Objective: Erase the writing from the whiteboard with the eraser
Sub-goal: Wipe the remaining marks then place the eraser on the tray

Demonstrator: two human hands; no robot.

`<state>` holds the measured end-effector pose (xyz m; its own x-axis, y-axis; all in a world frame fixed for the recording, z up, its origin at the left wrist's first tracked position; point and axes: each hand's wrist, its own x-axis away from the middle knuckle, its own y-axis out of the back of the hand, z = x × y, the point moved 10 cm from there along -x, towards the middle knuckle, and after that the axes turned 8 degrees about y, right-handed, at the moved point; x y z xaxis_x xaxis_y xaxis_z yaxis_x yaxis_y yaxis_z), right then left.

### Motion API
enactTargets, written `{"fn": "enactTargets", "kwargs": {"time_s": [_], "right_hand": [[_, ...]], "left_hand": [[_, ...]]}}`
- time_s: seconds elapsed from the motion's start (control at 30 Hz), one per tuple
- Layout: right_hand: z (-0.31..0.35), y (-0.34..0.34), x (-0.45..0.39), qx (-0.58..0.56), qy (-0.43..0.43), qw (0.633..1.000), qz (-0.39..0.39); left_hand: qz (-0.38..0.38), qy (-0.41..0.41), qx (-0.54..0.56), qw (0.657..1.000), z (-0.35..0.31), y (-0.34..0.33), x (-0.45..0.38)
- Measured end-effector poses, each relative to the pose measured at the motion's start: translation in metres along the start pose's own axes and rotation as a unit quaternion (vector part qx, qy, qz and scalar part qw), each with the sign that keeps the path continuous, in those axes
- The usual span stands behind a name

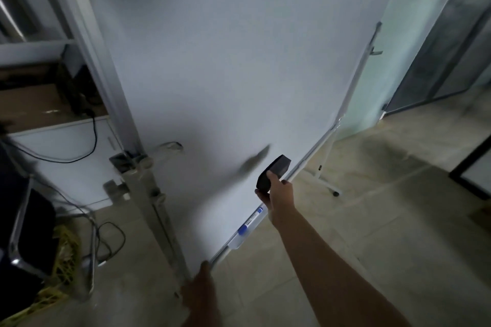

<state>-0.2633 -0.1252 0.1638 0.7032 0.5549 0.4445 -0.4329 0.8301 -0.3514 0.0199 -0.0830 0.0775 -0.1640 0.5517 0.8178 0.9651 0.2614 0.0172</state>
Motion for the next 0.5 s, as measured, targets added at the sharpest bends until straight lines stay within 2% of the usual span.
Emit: {"fn": "enactTargets", "kwargs": {"time_s": [0.07, 0.2, 0.5], "right_hand": [[0.01, 0.015, -0.005, 0.009, 0.004, 1.0, -0.001], [0.026, 0.035, -0.014, 0.031, 0.012, 0.999, 0.03], [0.021, 0.05, -0.029, 0.058, -0.008, 0.997, 0.04]], "left_hand": [[0.058, 0.027, -0.042, 0.997, 0.015, -0.034, 0.02], [0.167, 0.062, -0.038, 0.983, 0.022, -0.097, 0.046], [0.188, 0.043, -0.073, 0.978, -0.006, -0.152, 0.043]]}}
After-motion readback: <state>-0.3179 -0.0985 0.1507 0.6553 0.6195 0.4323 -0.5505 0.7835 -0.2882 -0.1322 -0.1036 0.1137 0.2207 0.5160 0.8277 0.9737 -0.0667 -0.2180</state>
